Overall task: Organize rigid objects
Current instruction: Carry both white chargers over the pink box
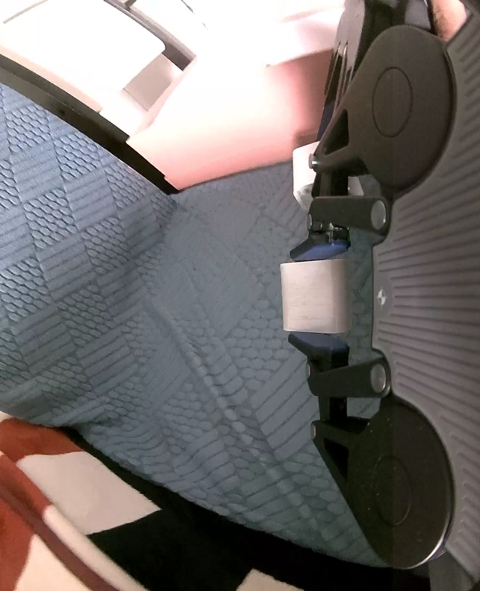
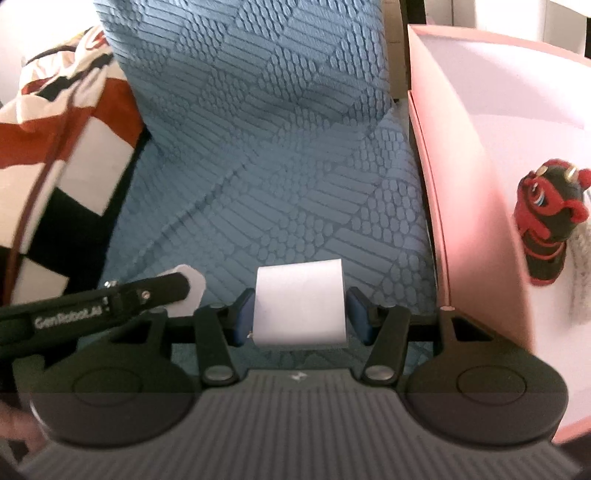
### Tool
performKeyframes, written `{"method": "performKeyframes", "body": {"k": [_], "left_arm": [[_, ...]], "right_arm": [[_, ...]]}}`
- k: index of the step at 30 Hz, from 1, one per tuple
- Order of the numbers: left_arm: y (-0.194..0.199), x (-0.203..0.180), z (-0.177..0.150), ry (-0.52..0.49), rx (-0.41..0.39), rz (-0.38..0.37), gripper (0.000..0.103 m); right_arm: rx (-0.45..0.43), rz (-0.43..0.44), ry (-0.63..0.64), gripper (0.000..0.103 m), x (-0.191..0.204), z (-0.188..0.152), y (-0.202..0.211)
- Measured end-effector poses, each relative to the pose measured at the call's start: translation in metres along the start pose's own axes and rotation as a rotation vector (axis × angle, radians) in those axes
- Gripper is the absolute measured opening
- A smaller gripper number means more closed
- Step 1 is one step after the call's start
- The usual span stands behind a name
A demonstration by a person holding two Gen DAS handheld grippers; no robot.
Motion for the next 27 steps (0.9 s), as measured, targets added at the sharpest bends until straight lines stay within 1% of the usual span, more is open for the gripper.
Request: {"method": "performKeyframes", "body": {"k": [5,8,17,23,27], "left_arm": [[0.017,-0.018,0.013,-0.033,-0.032,-0.018,0.047],[0.023,-0.027,0.021,-0.033,-0.037,-0.035,0.047],[0.034,-0.064,0.05,-0.069,-0.042,-0.088,0.047],[0.042,-0.097,0.07,-0.085,-0.045,-0.132,0.047],[0.044,-0.12,0.084,-0.082,-0.038,-0.177,0.047]], "right_arm": [[-0.041,0.011,0.01,0.056,0.001,0.017,0.026],[-0.059,0.022,-0.007,0.056,-0.002,0.03,0.04],[-0.128,0.029,0.008,0.056,-0.012,0.073,0.08],[-0.174,-0.011,0.021,0.056,-0.027,0.1,0.105],[-0.21,-0.035,0.017,0.056,-0.043,0.118,0.122]]}}
Point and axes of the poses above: each gripper's, at about its wrist camera, not at the fingertips, and y roughly against the way its jaws point, x to its left, z to its top, the point moved 3 cm from there along -y, roughly the way its jaws point, and after that the axes turned 13 degrees about -x, right-handed, at the moved point
